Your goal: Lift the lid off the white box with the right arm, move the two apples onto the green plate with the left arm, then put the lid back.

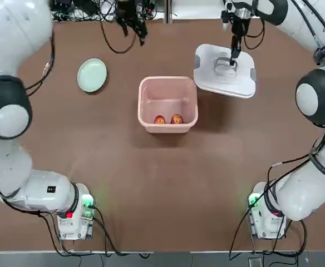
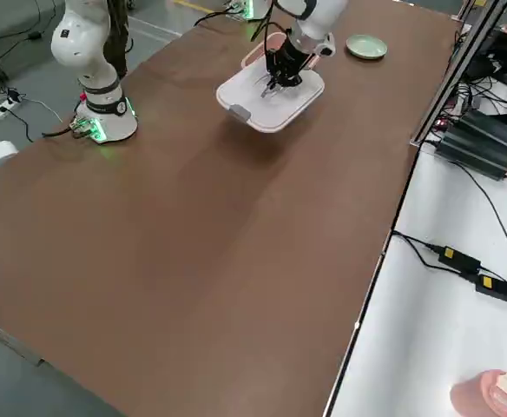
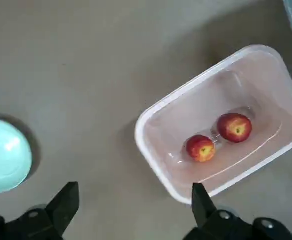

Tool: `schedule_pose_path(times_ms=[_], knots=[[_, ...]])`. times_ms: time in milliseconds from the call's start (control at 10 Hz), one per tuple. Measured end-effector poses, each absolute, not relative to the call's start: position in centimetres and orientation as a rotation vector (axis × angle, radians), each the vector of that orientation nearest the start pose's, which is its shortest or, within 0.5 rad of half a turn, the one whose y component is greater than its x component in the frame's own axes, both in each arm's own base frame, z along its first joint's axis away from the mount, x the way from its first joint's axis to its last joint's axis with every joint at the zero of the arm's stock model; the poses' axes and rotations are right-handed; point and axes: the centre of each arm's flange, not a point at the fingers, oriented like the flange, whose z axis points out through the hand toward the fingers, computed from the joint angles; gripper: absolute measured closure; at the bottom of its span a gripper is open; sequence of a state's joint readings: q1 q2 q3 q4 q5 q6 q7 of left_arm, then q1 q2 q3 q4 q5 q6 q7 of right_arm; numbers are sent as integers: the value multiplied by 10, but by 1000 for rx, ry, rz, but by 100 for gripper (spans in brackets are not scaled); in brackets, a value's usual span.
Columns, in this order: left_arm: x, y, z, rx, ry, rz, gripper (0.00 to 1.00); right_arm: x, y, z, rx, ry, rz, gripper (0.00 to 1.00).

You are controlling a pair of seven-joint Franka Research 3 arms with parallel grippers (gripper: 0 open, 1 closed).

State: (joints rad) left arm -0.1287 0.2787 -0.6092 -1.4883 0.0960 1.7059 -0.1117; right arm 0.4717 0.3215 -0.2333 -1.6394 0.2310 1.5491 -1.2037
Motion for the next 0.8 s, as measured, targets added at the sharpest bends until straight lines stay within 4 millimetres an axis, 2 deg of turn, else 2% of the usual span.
schedule_pose_path(times_ms=[100,200,300,400,600,800], knots=[[485,-413,528,-2985,1037,34,0,579,172,408,-2136,-1790,399,93],[464,-437,526,-2973,1003,21,0,580,165,406,-2133,-1787,398,93],[451,-453,521,-2990,914,27,0,581,162,405,-2132,-1785,397,93],[447,-460,509,-3005,845,56,0,581,159,405,-2130,-1785,396,93],[456,-467,478,-3043,731,116,0,582,155,404,-2127,-1783,395,93],[462,-471,460,-3090,560,136,0,583,151,403,-2127,-1780,394,93]])
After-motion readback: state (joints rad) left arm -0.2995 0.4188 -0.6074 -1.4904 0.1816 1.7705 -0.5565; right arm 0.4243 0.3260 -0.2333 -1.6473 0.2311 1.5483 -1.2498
